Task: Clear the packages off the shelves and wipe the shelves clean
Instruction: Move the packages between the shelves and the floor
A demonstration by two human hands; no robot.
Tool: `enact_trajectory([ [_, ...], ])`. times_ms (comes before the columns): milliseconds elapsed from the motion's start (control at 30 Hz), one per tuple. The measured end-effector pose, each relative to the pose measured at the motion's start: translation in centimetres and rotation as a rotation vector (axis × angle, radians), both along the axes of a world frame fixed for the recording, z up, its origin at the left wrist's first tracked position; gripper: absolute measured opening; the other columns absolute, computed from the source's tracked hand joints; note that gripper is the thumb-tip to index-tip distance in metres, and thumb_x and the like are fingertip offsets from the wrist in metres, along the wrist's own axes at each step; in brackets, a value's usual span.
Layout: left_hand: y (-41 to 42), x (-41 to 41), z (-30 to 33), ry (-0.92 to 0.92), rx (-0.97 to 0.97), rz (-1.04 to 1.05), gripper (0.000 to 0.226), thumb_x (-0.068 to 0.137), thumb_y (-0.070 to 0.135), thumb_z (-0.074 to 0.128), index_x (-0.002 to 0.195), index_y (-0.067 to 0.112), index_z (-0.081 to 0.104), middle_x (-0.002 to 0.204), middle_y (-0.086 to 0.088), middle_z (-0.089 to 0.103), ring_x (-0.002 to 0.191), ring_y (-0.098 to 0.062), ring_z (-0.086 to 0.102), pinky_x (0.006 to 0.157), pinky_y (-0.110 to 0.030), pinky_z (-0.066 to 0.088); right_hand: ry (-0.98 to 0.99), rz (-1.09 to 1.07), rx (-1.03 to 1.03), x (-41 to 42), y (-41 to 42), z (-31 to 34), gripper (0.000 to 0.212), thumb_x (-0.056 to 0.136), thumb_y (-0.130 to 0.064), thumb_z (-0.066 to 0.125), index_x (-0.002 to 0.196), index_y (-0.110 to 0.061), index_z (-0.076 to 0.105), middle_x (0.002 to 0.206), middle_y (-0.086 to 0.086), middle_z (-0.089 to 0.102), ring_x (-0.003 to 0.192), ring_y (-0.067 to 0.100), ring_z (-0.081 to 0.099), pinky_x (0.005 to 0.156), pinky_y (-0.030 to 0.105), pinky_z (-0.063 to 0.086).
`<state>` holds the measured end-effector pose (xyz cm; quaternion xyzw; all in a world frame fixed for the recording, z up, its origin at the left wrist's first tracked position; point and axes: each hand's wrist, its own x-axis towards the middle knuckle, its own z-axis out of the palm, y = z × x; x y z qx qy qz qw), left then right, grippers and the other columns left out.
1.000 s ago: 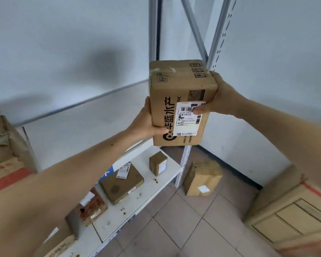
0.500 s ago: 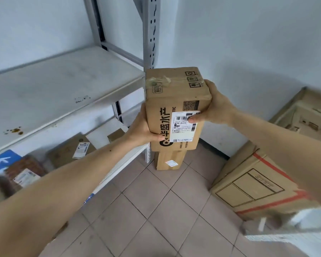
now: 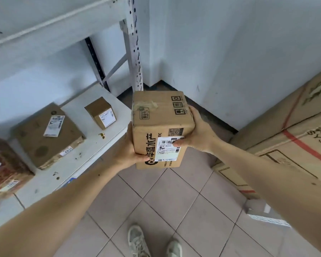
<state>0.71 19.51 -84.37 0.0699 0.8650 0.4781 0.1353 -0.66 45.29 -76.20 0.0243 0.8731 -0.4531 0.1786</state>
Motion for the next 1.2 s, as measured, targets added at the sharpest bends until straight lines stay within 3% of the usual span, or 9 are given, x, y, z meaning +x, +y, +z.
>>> enact_trajectory([
  [100,-1.9,-0.8,-6.9,-0.047,-0.059,-0.03,0.107,0.047,0.045,0.084,0.139,0.009,0.045,0.123,0.009,0.06,0.111,0.002,0.057,0.088,-0.015,0.05,-0.009,0.026,-0.02,-0.5,-1.1,-6.9,0.121,0.057,-0.01,0.094,0.147,-0.04,0.019,0.119,-0.022,0.058,0.113,0.015,0.057,0.103,0.043,0.048],
  [267,-4.2,-1.2,-20.8,-0.158,-0.129,-0.026,0.094,0.051,0.03,0.089,0.134,0.01,0.049,0.12,0.006,0.065,0.111,-0.011,0.063,0.088,-0.042,0.056,-0.067,0.02,-0.085,-1.1,-2.6,-20.8,0.123,0.055,-0.01,0.093,0.141,-0.055,0.017,0.117,-0.031,0.059,0.113,0.013,0.059,0.096,0.047,0.052],
  [467,-4.5,-1.5,-35.4,-0.173,-0.197,-0.082,0.105,0.05,0.05,0.076,0.143,0.018,0.04,0.125,0.025,0.054,0.11,0.009,0.054,0.097,-0.027,0.049,-0.096,-0.051,-0.095,-1.0,-3.0,-38.2,0.118,0.055,-0.011,0.093,0.141,-0.051,0.023,0.118,-0.021,0.063,0.11,0.011,0.062,0.09,0.036,0.054],
  [633,-4.1,-2.9,-46.3,-0.166,-0.274,-0.15,0.118,0.059,0.043,0.086,0.154,0.013,0.022,0.146,0.009,0.042,0.117,-0.006,0.054,0.098,-0.029,0.049,-0.081,-0.048,-0.047,-2.1,-2.7,-49.3,0.117,0.055,-0.016,0.094,0.143,-0.046,0.022,0.12,-0.02,0.064,0.11,0.013,0.061,0.093,0.041,0.053],
  [700,-3.9,-3.8,-50.0,-0.117,-0.333,-0.173,0.112,0.067,0.042,0.084,0.154,0.008,0.022,0.153,0.001,0.034,0.121,-0.011,0.052,0.1,-0.03,0.047,-0.057,-0.039,-0.027,-3.1,-2.7,-52.6,0.118,0.055,-0.017,0.094,0.144,-0.045,0.021,0.124,-0.019,0.062,0.111,0.014,0.06,0.093,0.041,0.052],
  [800,-3.4,-5.1,-54.1,-0.066,-0.376,-0.153,0.108,0.072,0.041,0.081,0.155,0.009,0.02,0.159,-0.002,0.022,0.123,-0.003,0.043,0.099,-0.018,0.04,-0.003,-0.037,-0.005,-4.4,-2.4,-56.3,0.121,0.056,-0.017,0.094,0.148,-0.04,0.019,0.13,-0.015,0.059,0.116,0.016,0.058,0.095,0.042,0.051],
  [867,-3.1,-5.8,-56.0,-0.053,-0.401,-0.122,0.106,0.074,0.039,0.081,0.156,0.013,0.019,0.162,-0.002,0.015,0.128,-0.008,0.041,0.102,-0.026,0.041,0.031,-0.033,0.01,-5.2,-2.4,-58.1,0.12,0.058,-0.016,0.093,0.15,-0.037,0.018,0.133,-0.012,0.057,0.119,0.019,0.056,0.097,0.043,0.05],
  [1000,-2.6,-7.1,-58.3,-0.039,-0.404,-0.059,0.099,0.072,0.042,0.078,0.154,0.016,0.028,0.158,0.001,0.024,0.113,0.002,0.043,0.096,-0.033,0.048,0.068,-0.049,0.026,-6.3,-2.4,-60.1,0.12,0.06,-0.017,0.092,0.152,-0.033,0.018,0.137,-0.009,0.055,0.123,0.02,0.053,0.097,0.039,0.049],
  [1200,-2.6,-7.6,-60.1,-0.162,-0.399,0.035,0.085,0.071,0.054,0.071,0.147,0.029,0.039,0.144,0.007,0.048,0.121,-0.02,0.055,0.097,-0.042,0.051,0.125,-0.051,0.085,-6.9,-3.0,-61.5,0.117,0.061,-0.022,0.092,0.152,-0.031,0.02,0.138,-0.006,0.054,0.122,0.021,0.054,0.094,0.039,0.052],
])
